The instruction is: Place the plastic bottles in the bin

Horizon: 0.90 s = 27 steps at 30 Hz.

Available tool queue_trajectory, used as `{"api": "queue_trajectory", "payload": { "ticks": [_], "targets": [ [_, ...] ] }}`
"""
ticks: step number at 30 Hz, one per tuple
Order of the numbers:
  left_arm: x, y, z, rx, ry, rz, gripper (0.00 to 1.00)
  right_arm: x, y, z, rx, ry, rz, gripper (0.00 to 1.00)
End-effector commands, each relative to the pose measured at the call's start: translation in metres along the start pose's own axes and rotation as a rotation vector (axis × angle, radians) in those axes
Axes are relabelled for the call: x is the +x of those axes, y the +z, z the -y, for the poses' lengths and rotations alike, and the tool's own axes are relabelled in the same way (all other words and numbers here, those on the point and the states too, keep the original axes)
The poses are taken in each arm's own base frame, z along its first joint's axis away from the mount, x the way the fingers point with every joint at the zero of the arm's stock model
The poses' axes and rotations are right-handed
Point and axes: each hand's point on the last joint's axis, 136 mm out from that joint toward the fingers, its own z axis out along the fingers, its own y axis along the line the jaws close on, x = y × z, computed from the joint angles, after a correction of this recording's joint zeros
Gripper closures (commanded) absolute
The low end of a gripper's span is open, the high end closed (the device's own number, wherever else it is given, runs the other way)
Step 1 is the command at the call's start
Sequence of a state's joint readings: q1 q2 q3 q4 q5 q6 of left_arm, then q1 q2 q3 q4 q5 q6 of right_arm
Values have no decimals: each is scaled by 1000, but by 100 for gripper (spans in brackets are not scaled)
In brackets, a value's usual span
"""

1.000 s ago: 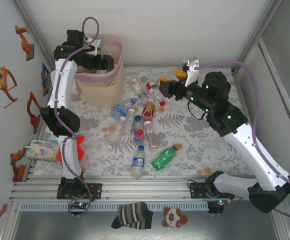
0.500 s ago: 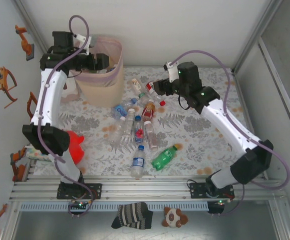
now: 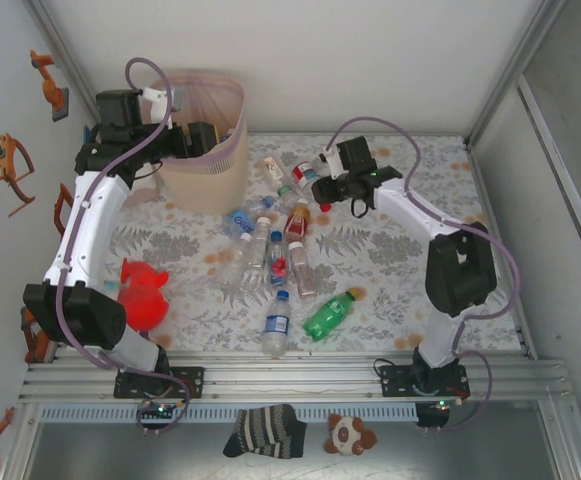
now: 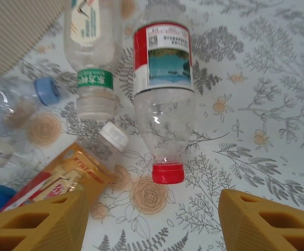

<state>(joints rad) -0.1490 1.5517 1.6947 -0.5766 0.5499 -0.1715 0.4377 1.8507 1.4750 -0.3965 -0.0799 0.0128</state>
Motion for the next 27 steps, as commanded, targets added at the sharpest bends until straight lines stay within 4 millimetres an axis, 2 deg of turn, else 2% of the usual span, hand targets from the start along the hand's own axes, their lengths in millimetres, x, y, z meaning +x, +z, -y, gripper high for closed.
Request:
{"api": "queue_trajectory", "payload": {
  "ticks": [1, 8, 15, 27],
  "targets": [
    [-9, -12, 8, 18, 12, 53, 23, -10, 14, 12, 33, -21, 11, 36],
    [-9, -13, 11, 29, 10, 53, 23, 12, 55, 28, 54, -5, -69, 38],
    [-10, -14, 12, 32, 12, 54, 23, 30, 85, 26, 4, 4, -129, 39],
    [-11, -13, 12, 35, 12, 56, 23, 44, 106, 24, -25, 10, -169, 46]
  ]
}}
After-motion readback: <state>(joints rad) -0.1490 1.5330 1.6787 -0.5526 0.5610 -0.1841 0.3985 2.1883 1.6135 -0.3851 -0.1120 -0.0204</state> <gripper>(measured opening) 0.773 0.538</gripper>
